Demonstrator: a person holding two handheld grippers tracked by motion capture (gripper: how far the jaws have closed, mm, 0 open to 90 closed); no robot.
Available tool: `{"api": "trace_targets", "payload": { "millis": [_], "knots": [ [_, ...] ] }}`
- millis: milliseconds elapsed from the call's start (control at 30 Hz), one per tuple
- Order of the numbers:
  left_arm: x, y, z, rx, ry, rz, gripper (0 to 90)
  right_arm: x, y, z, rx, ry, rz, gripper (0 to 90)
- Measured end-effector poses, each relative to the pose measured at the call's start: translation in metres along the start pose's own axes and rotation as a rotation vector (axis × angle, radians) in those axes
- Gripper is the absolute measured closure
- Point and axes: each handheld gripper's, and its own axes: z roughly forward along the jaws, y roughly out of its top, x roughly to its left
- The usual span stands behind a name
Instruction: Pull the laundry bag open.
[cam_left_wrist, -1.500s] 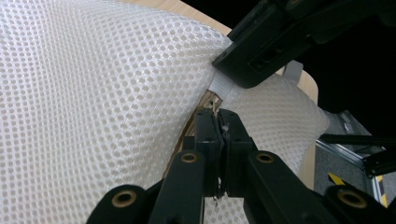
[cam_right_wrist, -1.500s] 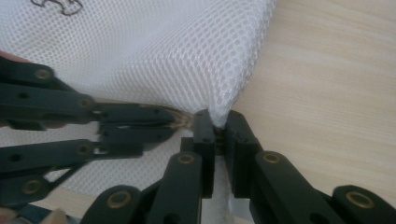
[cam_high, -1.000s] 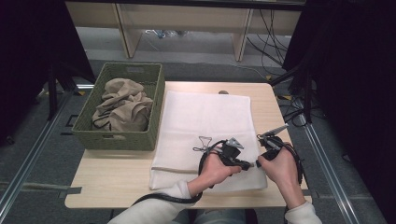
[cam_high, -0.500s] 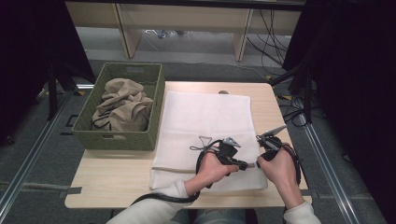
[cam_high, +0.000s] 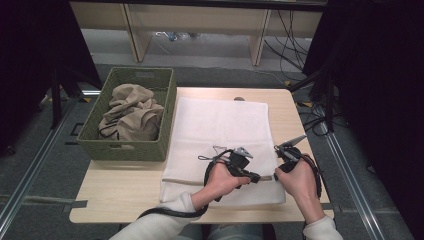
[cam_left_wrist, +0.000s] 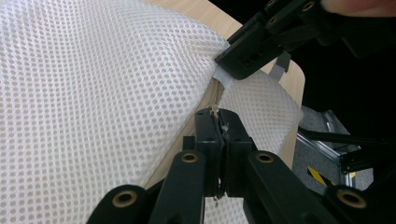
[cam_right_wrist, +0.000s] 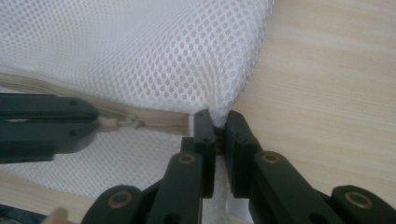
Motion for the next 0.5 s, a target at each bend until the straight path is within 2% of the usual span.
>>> {"api": "trace_targets", "payload": {
  "millis": [67,167,200,267,300,333,367,500],
  "knots": [
    [-0.0004,-0.0001,-0.0012,0.002,0.0,0.009,86.9,-0.0028,0.0003,0.0024,-0.011,0.003,-0.039,84.9],
    [0.0014,0.0002,-0.0035,0.0,0.001,0.006,86.9,-0.0002,0.0,-0.0011,-0.016,0.004,-0.032,84.9],
    [0.0013,0.0,-0.0042,-0.001,0.003,0.002,86.9,-0.0016,-0.0001,-0.0015,-0.02,0.013,-0.044,84.8],
    [0.0011,-0.0005,-0.0054,0.002,0.007,0.012,86.9,-0.002,0.0,-0.0006,-0.021,0.019,-0.039,84.8],
    [0.0015,-0.0011,-0.0061,0.004,0.009,0.015,86.9,-0.0025,0.0002,0.0006,-0.017,0.005,-0.041,84.9],
    [0.0016,-0.0017,-0.007,0.003,0.01,0.015,86.9,-0.0008,-0.0004,0.0007,-0.014,-0.011,-0.014,84.9],
    [0.0023,-0.0021,-0.0078,0.008,0.009,0.017,86.9,-0.004,0.0003,0.003,-0.01,-0.008,-0.038,84.9],
    [0.0034,-0.0035,-0.0099,0.006,0.015,0.004,86.9,-0.0005,-0.0004,0.001,-0.017,0.001,-0.044,84.9]
  ]
}}
